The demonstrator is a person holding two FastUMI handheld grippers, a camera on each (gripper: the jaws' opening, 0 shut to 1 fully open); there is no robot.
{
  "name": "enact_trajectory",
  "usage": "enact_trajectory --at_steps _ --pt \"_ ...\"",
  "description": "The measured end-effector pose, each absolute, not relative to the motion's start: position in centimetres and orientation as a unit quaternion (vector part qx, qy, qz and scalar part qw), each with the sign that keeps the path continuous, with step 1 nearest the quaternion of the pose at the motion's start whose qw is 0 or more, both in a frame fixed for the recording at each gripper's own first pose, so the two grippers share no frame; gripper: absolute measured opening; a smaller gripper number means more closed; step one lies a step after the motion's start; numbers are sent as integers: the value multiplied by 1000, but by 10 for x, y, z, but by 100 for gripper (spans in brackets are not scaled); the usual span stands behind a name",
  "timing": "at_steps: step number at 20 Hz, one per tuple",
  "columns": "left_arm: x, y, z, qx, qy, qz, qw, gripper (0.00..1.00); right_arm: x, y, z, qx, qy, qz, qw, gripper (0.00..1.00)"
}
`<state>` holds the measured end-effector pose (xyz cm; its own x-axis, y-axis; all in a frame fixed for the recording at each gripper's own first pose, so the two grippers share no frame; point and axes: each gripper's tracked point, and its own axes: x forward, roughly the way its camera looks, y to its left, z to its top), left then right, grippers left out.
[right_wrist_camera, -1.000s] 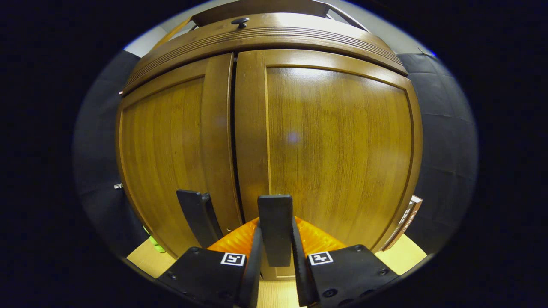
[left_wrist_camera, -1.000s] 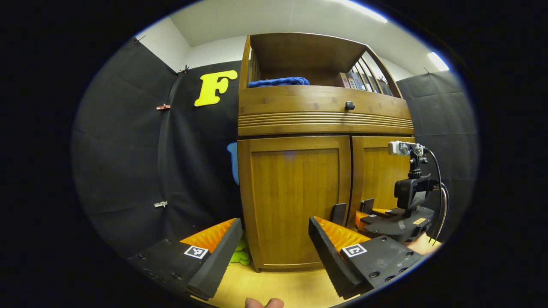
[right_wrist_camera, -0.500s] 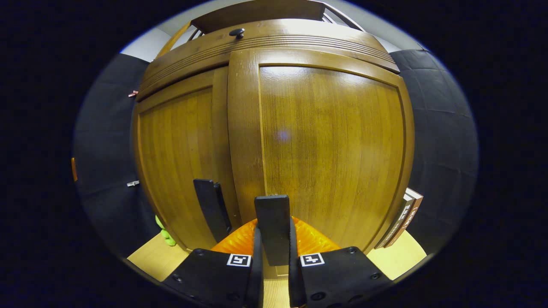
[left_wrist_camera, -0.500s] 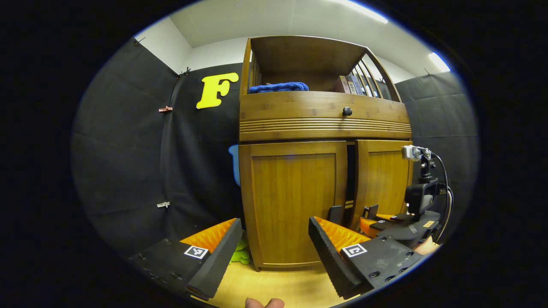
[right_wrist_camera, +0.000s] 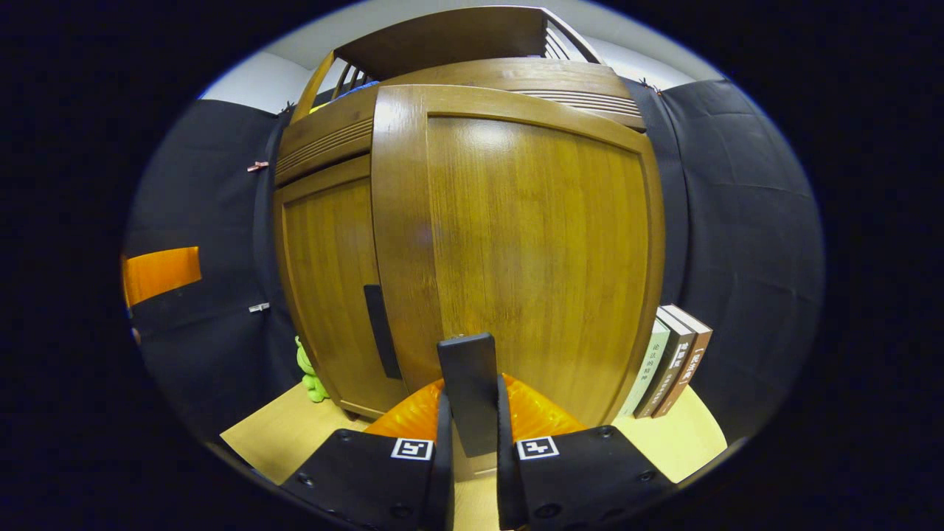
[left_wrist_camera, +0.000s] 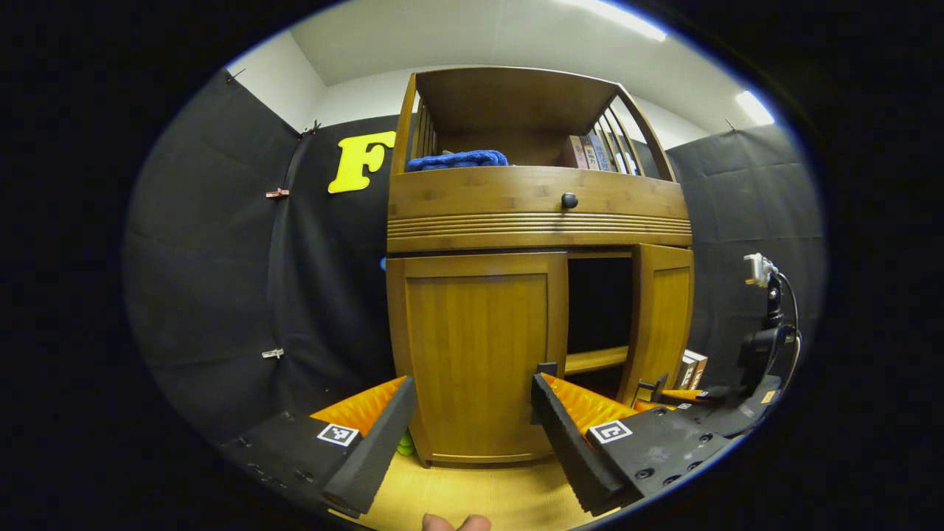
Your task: Open the right door of the double-door shoe cabinet with the right hand, and open the left door with the left hand.
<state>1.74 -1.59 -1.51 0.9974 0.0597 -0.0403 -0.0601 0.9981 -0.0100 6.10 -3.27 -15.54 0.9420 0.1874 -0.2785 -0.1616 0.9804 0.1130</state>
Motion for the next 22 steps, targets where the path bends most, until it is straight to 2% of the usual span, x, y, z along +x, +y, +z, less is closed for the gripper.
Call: enact_trajectory --at_steps 8,16,22 --pt "20 -43 -6 -10 16 40 999 98 10 -82 -145 31 157 94 983 27" --pt "31 -77 -2 0 9 35 999 98 -19 -143 -136 52 147 45 987 25" --pt "42 -97 -1 2 5 33 999 97 -25 -192 -126 33 127 32 991 23"
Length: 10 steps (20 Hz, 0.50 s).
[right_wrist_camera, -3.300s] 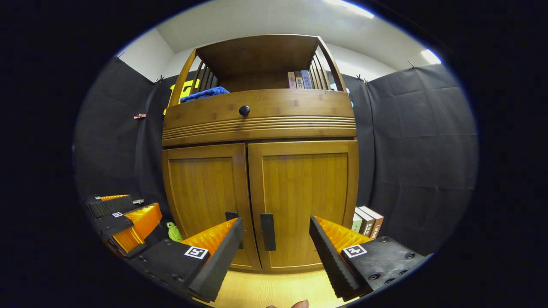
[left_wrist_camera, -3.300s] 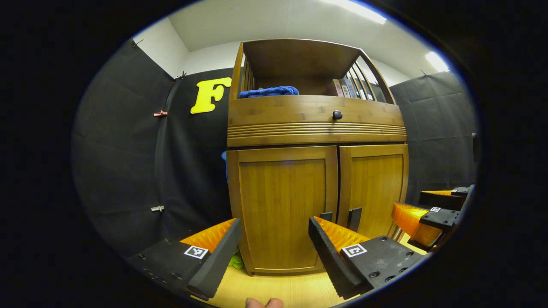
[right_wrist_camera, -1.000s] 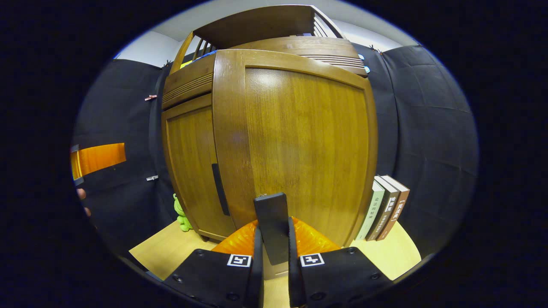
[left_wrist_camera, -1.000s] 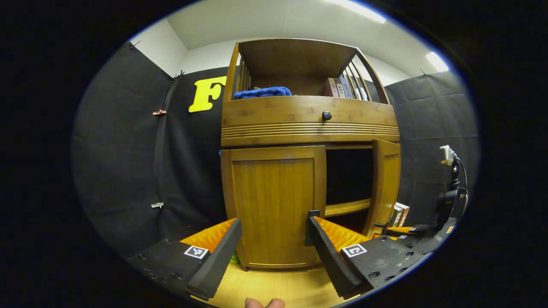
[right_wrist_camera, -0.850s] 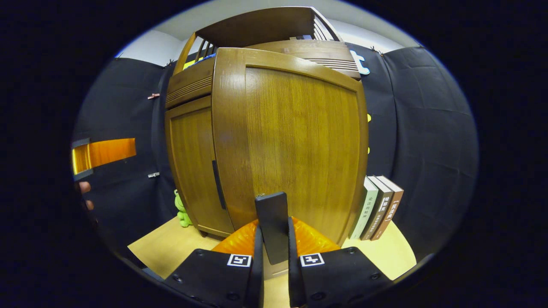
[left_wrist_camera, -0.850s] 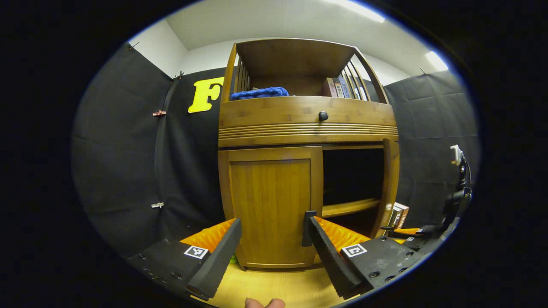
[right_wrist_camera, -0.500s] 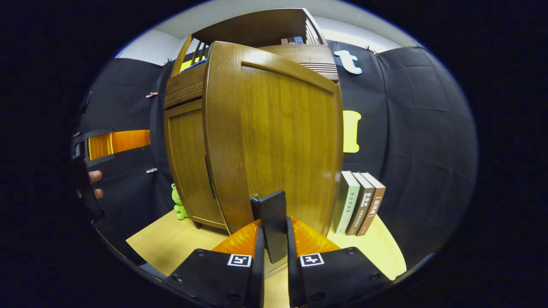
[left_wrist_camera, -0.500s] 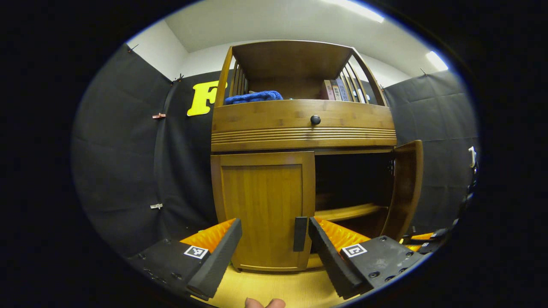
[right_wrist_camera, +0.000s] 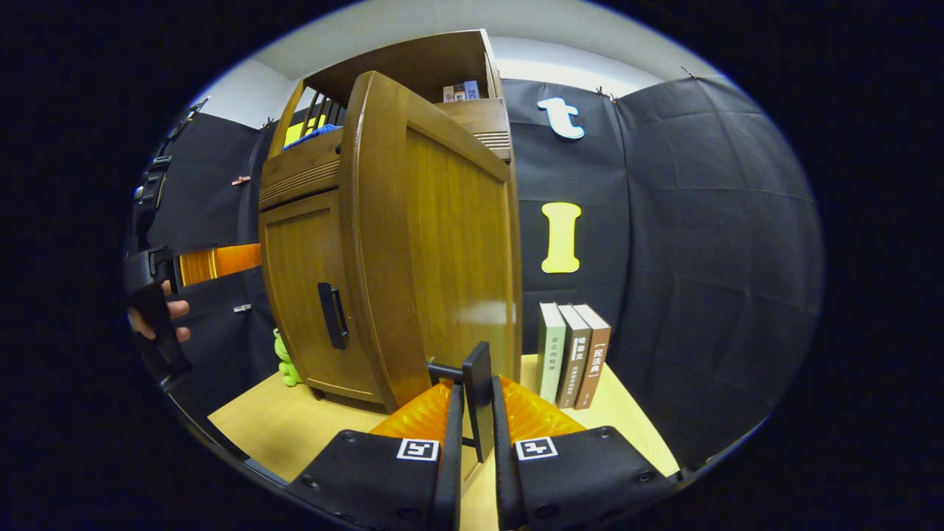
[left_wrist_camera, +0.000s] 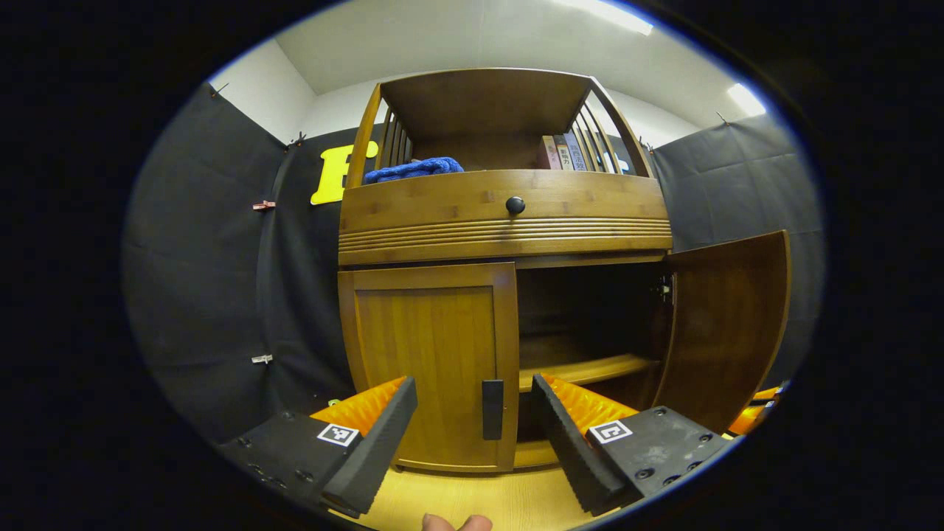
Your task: Open the right door of the double-door shoe cabinet with the right hand, and open the left door with the left hand.
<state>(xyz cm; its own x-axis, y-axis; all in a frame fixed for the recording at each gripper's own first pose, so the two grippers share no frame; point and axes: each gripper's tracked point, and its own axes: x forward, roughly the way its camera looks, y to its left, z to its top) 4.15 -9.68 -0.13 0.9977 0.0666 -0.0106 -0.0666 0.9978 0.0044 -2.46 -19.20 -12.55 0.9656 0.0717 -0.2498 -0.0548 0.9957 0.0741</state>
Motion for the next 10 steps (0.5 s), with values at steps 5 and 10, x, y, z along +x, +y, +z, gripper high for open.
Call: enact_trajectory --at_steps 5,10 --pt "55 -112 -5 10 7 24 1000 96 -26 -233 -121 36 126 17 991 20" --pt "68 -117 -13 -4 13 27 1000 99 -32 -267 -117 33 122 -18 992 19"
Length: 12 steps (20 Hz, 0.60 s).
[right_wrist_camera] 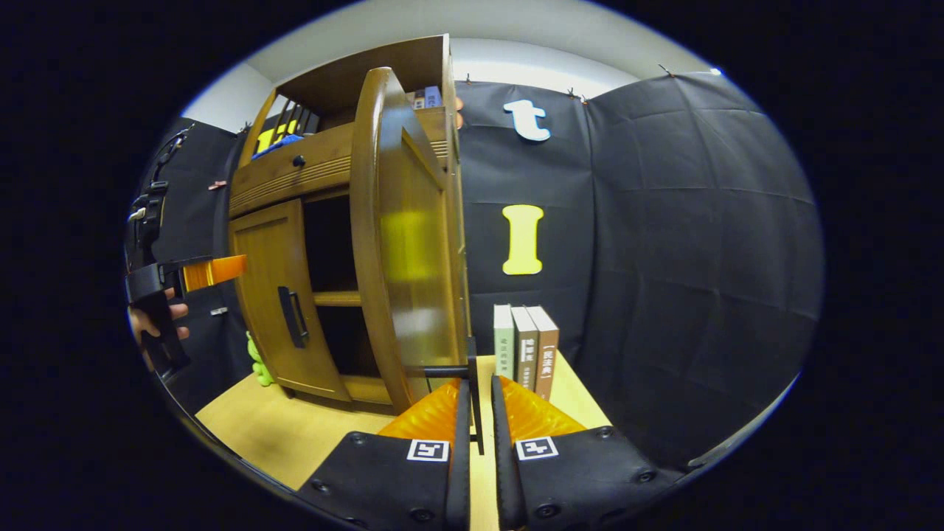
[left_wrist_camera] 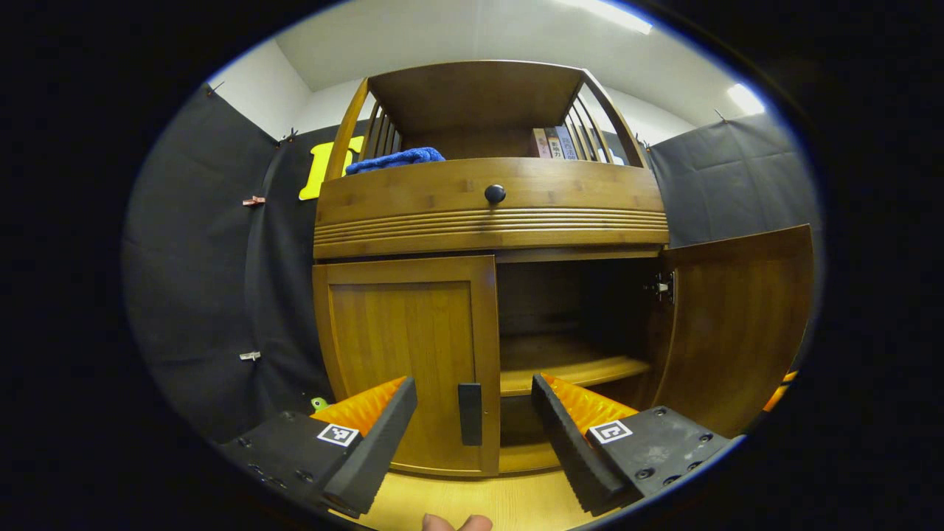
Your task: Open the right door of the double-door shoe cabinet with the right hand, and open the left door with the left hand.
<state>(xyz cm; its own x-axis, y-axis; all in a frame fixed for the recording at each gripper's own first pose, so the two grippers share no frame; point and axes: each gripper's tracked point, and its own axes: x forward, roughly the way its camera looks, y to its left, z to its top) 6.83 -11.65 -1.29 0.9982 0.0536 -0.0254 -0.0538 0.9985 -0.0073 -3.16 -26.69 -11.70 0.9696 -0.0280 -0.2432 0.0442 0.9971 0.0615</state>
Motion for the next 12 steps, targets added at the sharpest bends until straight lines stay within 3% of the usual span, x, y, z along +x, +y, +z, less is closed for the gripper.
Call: enact_trajectory --at_steps 5,9,12 --pt "85 -115 -23 0 17 29 999 99 -35 -276 -114 27 123 -35 991 19" --pt "98 -120 -32 7 18 20 1000 98 -51 -298 -104 -8 113 -91 989 20" --pt "114 -122 -44 7 24 17 1000 98 -67 -301 -91 -20 100 -112 988 54"
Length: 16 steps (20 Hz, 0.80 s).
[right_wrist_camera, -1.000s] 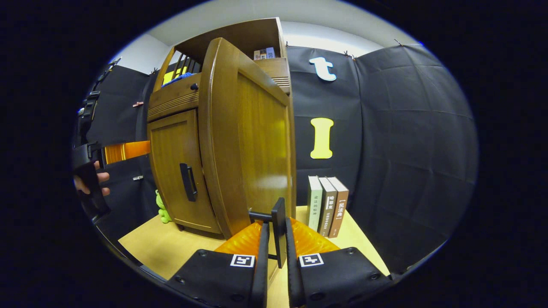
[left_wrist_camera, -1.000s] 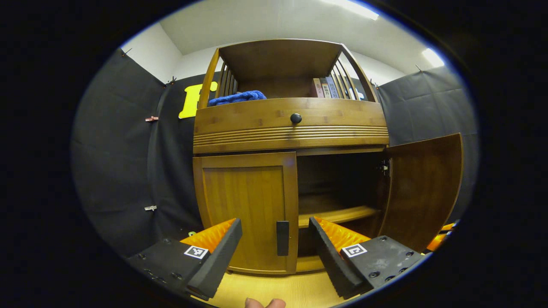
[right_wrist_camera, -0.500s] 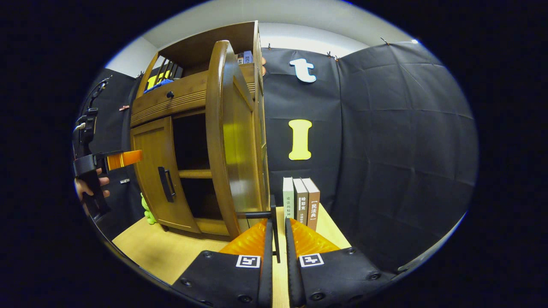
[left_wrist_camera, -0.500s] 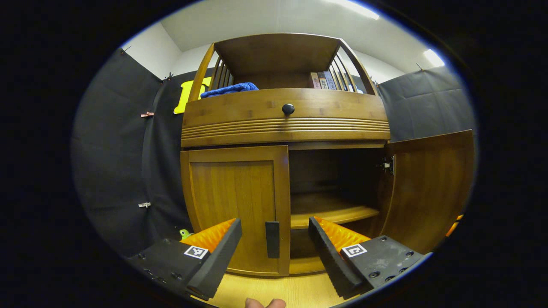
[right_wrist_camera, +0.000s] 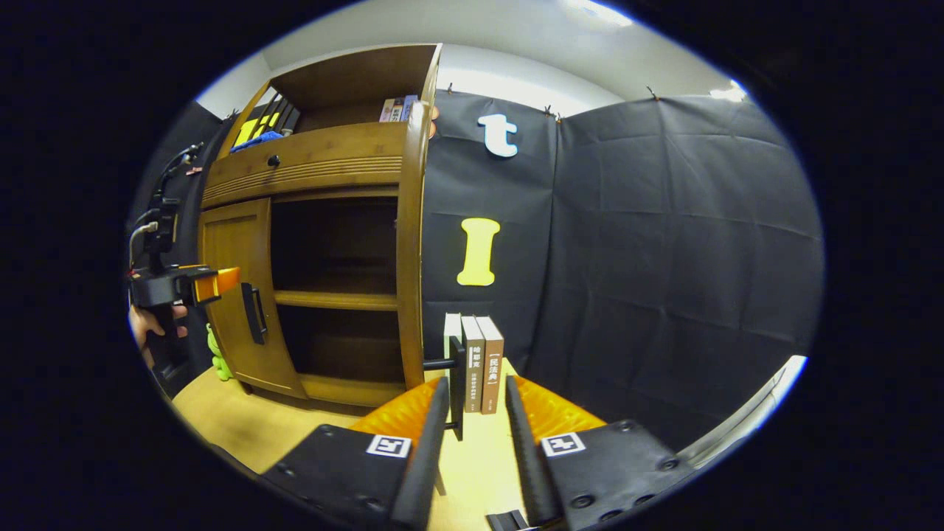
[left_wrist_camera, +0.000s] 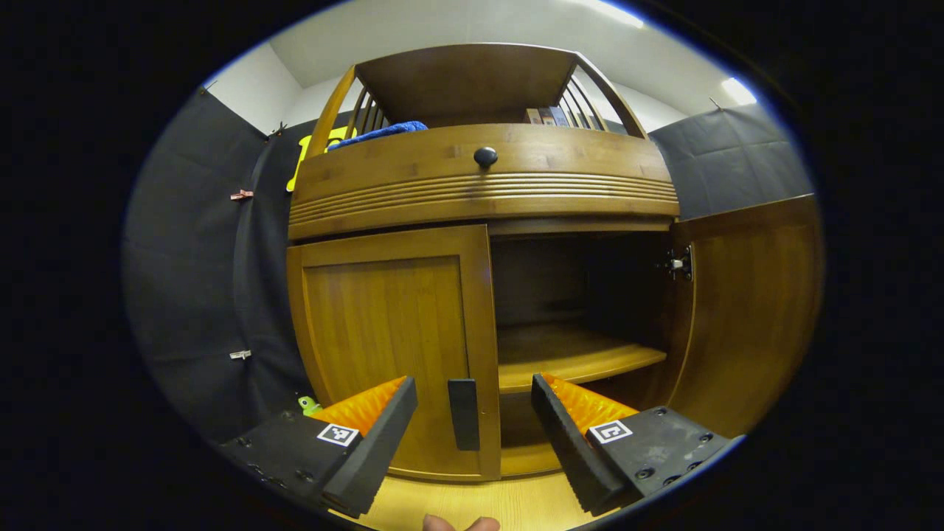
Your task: Open the right door of the double-door shoe cabinet with the right hand, and open the left door with the left hand.
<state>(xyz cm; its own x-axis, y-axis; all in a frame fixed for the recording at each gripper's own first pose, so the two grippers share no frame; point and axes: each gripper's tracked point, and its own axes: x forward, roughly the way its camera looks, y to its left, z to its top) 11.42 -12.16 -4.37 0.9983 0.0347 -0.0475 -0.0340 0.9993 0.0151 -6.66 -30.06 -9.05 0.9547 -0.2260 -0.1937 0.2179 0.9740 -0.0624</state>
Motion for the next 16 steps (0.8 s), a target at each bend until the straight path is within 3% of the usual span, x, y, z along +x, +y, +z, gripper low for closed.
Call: enact_trajectory --at_steps 4,6,7,10,16 --pt "132 -118 -61 8 32 19 999 97 -79 -288 -70 39 89 -121 988 99" --pt "139 -116 -71 2 43 19 999 96 -85 -280 -68 52 90 -126 987 94" --pt "146 -113 -76 -1 46 18 999 94 -89 -273 -68 55 93 -122 987 98" --pt "167 -106 -90 6 58 24 998 80 -94 -253 -61 58 84 -112 988 98" --pt "197 -106 -121 -12 97 17 995 61 -100 -224 -49 36 78 -83 993 98"
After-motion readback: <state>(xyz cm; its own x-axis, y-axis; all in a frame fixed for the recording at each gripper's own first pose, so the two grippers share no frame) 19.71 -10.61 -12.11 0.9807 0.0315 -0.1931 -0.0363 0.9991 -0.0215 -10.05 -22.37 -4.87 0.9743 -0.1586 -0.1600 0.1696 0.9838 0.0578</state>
